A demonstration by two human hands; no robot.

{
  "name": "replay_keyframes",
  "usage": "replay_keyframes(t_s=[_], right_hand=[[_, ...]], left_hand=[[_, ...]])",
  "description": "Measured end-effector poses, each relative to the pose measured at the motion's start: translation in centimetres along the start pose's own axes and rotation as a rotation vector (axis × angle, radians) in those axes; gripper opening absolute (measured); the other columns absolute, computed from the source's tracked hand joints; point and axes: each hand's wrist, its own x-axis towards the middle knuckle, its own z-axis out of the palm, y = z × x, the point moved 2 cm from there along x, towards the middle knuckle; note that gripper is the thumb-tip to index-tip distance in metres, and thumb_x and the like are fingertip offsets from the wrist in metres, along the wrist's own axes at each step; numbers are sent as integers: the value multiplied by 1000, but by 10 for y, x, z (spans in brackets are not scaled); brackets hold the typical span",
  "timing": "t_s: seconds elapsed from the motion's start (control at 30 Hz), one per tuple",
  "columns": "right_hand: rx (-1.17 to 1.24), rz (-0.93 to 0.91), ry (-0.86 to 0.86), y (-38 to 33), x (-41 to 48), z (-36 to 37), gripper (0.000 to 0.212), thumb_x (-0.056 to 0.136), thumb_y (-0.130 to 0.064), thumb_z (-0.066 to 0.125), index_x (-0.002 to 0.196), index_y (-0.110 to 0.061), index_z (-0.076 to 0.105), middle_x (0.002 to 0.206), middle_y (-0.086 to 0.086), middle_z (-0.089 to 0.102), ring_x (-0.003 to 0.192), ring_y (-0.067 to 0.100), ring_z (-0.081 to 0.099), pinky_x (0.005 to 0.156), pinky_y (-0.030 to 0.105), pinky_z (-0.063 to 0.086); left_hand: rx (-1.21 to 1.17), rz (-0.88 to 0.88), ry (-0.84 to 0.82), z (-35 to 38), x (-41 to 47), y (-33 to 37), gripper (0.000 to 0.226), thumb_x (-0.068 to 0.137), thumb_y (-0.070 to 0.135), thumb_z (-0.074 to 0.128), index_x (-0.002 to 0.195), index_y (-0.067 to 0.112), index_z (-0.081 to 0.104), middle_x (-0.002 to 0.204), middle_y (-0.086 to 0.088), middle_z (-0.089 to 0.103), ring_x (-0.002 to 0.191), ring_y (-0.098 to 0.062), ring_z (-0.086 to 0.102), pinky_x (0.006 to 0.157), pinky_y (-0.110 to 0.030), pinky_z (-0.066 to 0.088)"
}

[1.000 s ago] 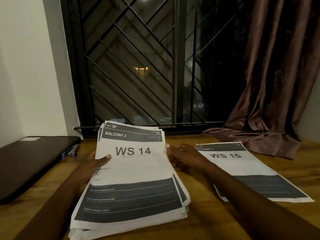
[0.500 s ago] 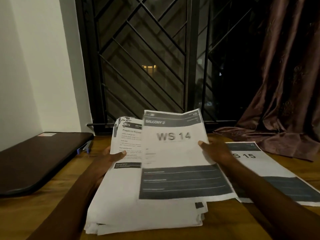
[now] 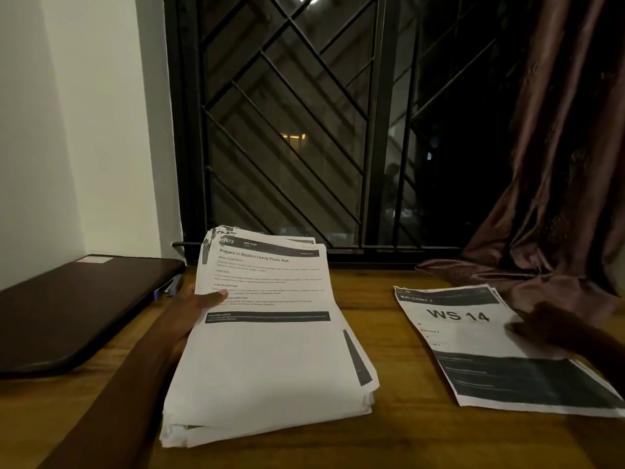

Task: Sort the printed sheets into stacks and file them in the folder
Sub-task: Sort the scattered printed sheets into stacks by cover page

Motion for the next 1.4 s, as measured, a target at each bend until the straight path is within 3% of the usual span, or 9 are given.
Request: replay_keyframes(t_s=[0.07, 0.17, 0.33, 0.47, 0.63, 0.87, 1.07, 1.23, 1.4], right_hand=[[-78, -80, 126, -32, -42, -25, 88, 65, -56, 74, 133, -8, 47, 133, 21, 49, 122, 37, 46, 100, 42, 41], [98, -314, 239, -101, -113, -52, 54, 83, -34, 69, 124, -4, 51, 114, 19, 60, 102, 33, 58, 88, 43, 50], [785, -563, -179, -211, -205, -40, 35, 88, -46, 58, 109, -18, 57, 97, 1, 63, 85, 13, 62, 63, 22, 47], [854, -572, -401, -270, -251, -13, 40, 79, -52, 67, 104, -24, 52, 89, -11, 63, 77, 4, 62, 53, 13, 45], [1199, -414, -396, -288, -253, 15, 39, 70, -20, 83, 95, -8, 55, 99, 8, 70, 82, 18, 68, 65, 29, 57], [1263, -389, -383, -282, -246, 24, 18, 79, -17, 76, 90, -12, 64, 100, 5, 72, 88, 24, 70, 83, 42, 57], [1206, -482, -398, -296, -263, 31, 25, 88, -17, 65, 113, -12, 66, 107, -3, 66, 83, 8, 64, 67, 17, 52], [1202, -440, -442, -289, -265, 35, 25, 92, -15, 60, 117, -12, 64, 116, 2, 67, 86, 12, 66, 70, 24, 55], [1174, -426, -430, -280, -262, 30, 24, 93, -14, 59, 116, -10, 64, 108, -2, 66, 82, 10, 64, 62, 19, 55]], left_hand=[[-3, -1, 7, -2, -1, 2, 35, 91, -3, 53, 121, 13, 59, 118, -18, 67, 105, -42, 64, 92, -57, 50], [-2, -9, 4, -3, 0, 2, 39, 90, 0, 55, 127, 12, 56, 125, -20, 63, 109, -43, 63, 96, -61, 46], [-67, -13, -16, 3, -9, 7, 41, 94, -2, 48, 133, 9, 52, 125, -21, 63, 113, -45, 59, 83, -50, 54], [-121, -30, -26, 0, -17, 10, 46, 89, 4, 60, 134, 12, 52, 130, -21, 60, 117, -44, 57, 98, -64, 43], [-192, -58, -72, 0, -22, 12, 40, 92, 11, 55, 132, 14, 55, 127, -19, 62, 117, -43, 58, 102, -66, 37], [-209, -53, -108, -12, -29, 14, 44, 94, 10, 57, 138, 12, 50, 135, -21, 55, 123, -42, 54, 104, -65, 36], [-186, -91, -175, -29, -44, 18, 37, 97, -2, 43, 128, 11, 57, 125, -20, 63, 111, -40, 63, 86, -53, 54], [-167, -73, -138, -28, -39, 18, 36, 89, 3, 58, 125, 10, 58, 122, -22, 64, 108, -42, 64, 83, -57, 54], [-36, -15, -105, -31, -39, 20, 103, 41, 27, 97, 131, 6, 53, 127, -25, 60, 114, -46, 59, 94, -63, 45]])
